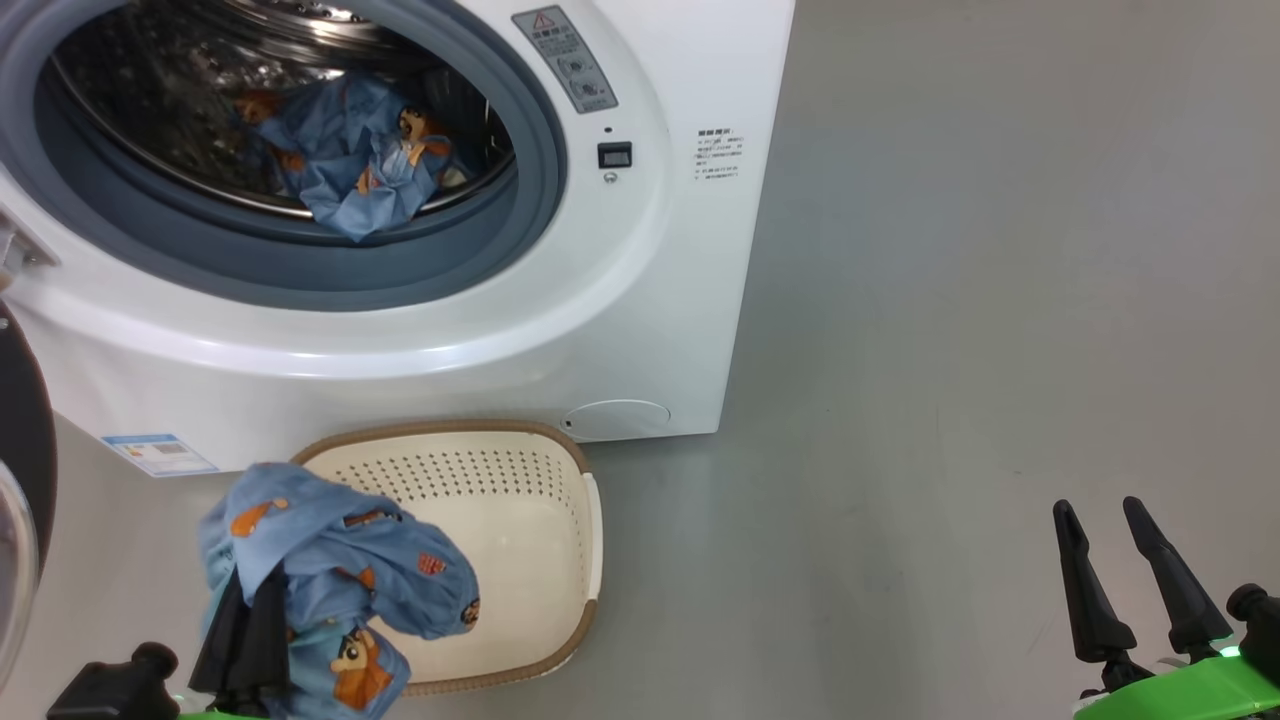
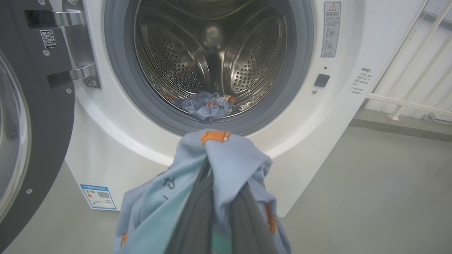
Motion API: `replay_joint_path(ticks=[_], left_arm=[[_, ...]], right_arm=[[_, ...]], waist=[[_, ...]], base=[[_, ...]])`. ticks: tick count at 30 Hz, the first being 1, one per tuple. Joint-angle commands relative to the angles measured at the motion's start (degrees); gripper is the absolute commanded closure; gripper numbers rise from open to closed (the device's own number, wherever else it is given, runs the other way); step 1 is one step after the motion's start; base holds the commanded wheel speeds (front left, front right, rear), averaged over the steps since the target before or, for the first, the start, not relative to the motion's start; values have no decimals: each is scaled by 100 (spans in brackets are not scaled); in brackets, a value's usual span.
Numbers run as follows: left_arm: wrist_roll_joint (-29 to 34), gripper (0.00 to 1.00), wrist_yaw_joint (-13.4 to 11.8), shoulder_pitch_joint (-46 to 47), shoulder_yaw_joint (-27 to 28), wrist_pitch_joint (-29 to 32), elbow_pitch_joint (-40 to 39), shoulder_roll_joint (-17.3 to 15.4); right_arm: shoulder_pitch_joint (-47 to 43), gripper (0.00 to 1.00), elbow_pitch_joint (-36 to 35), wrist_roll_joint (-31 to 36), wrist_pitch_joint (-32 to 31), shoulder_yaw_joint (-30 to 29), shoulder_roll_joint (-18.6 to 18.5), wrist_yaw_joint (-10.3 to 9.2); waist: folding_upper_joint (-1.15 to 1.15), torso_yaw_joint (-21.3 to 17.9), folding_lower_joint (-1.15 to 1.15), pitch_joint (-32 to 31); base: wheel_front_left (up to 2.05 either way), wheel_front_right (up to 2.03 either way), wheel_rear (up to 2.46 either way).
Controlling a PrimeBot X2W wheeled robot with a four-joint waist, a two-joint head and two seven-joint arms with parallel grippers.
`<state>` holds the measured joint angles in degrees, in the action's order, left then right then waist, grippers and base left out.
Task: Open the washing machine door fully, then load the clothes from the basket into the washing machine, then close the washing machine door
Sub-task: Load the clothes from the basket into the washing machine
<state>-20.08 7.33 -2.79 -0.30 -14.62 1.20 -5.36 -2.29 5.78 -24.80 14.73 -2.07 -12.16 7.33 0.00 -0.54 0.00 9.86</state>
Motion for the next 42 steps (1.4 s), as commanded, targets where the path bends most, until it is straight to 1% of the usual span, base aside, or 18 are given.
replay_joint_path(ticks=[1, 5, 9, 14, 17, 22, 27, 32, 36, 39, 42], left_arm=[[0, 100, 15, 105, 222, -38, -189, -42], [-77, 100, 15, 291, 235, -38, -186, -65], [-163, 100, 15, 775, 277, -38, -164, -170], [-193, 100, 15, 1749, 249, -38, -15, -389], [-245, 100, 15, 2462, 269, -38, 236, -524], [-551, 100, 15, 3673, 289, -38, 1057, -778], [-789, 100, 15, 4834, 174, -38, 2173, -1044], [-734, 100, 15, 5828, -23, -38, 3245, -1375], [-716, 100, 15, 6457, -153, -38, 4012, -1532], [-706, 100, 15, 6733, -210, -38, 4294, -1596], [-572, 100, 15, 7136, -250, -38, 4490, -1732]], right_arm=[[93, 0, -156, 4, 27, 128, -90, 16], [155, 0, -177, 10, 27, 161, -71, 16], [260, 0, -192, 14, 27, 221, -42, 16], [468, 0, -231, 18, 27, 295, -20, 16], [637, 0, -263, 30, 27, 353, 5, 16], [935, 0, -281, 31, 27, 455, 90, 16], [1187, 0, -278, 32, 27, 608, 222, 16], [1414, 0, -275, 25, 27, 724, 342, 16], [1515, 0, -259, 7, 27, 770, 418, 16], [1547, 0, -256, 1, 27, 788, 459, 16], [1575, 0, -270, 3, 27, 823, 512, 16]], waist=[[0, -8, 0, 19], [0, -35, 0, 130], [0, -57, 0, 327], [0, -125, 0, 696], [0, -201, 0, 952], [0, -380, 0, 1335], [0, -582, 0, 1675], [0, -831, 0, 1955], [0, -1022, 0, 2101], [0, -1105, 0, 2161], [0, -1206, 0, 2258]], base=[[0, 0, 0], [0, 0, 0], [0, 0, 0], [0, 0, 0], [0, 0, 0], [0, 0, 0], [0, 0, 0], [0, 0, 0], [0, 0, 0], [0, 0, 0], [0, 0, 0]])
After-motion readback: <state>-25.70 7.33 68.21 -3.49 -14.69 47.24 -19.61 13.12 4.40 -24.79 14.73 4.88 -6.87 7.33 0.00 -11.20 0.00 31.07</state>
